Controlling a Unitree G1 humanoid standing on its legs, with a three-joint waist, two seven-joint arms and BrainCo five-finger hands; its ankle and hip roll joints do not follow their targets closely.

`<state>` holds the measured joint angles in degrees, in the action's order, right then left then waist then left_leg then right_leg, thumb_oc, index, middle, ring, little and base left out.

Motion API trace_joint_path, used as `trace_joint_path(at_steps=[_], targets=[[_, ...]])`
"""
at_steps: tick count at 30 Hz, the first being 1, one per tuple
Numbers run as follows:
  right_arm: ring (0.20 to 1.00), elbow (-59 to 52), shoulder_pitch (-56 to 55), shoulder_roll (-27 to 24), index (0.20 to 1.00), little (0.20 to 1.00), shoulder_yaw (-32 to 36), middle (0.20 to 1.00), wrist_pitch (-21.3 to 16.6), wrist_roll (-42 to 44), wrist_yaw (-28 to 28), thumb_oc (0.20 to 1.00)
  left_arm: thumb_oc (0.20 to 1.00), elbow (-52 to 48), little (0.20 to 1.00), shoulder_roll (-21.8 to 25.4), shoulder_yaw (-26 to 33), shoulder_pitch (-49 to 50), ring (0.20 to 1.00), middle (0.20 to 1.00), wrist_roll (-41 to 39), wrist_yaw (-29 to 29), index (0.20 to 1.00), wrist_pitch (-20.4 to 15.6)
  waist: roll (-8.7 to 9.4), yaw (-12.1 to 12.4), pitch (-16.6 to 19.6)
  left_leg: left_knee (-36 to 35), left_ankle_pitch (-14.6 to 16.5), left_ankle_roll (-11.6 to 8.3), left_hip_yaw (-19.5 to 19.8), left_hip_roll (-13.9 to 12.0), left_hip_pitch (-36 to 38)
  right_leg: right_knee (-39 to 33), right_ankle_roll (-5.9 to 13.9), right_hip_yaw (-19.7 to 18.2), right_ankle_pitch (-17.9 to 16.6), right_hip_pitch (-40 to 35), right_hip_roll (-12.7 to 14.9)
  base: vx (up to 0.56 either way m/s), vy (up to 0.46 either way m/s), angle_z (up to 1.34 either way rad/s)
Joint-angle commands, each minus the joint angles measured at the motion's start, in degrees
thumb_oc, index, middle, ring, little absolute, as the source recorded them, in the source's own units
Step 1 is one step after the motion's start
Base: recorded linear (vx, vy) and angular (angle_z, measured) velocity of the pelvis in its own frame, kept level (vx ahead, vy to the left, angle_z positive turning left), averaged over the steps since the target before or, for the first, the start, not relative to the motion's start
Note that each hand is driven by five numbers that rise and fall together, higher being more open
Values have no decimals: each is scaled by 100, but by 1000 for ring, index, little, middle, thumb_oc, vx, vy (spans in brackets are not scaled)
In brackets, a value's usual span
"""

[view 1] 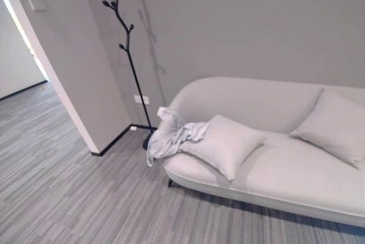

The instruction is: Hang the clothes on the sofa on the clothes rack.

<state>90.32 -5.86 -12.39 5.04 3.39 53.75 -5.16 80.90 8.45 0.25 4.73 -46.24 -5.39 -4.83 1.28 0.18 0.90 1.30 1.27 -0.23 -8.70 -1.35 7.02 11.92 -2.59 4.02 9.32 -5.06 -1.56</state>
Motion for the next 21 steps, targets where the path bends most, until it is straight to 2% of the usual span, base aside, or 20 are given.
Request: trace_joint_path(at_steps=[1,19,21], targets=[[1000,260,387,136,1000,1000,11,1000,-96,-202,-68,1000,1000,261,1000,-130,147,-367,1000,1000,218,-136,1000,-86,172,-71,-174,-88,-35,-373,201,-372,100,-1692,490,15,-1047,-550,266,0,0,0],[1000,232,410,109,1000,1000,-64,1000,-75,-351,-120,1000,1000,242,1000,-122,44,-413,1000,1000,374,-149,1000,-74,152,-81,-201,-8,78,-323,218,-297,151,-1618,519,38,-1003,-611,372,6,2,0],[1000,230,446,94,1000,1000,-105,1000,-75,-400,-134,1000,1000,233,1000,-122,-20,-437,1000,1000,431,-153,1000,-81,144,-67,-241,204,146,-321,230,-284,27,-1570,523,65,-979,-591,412,5,12,2]])
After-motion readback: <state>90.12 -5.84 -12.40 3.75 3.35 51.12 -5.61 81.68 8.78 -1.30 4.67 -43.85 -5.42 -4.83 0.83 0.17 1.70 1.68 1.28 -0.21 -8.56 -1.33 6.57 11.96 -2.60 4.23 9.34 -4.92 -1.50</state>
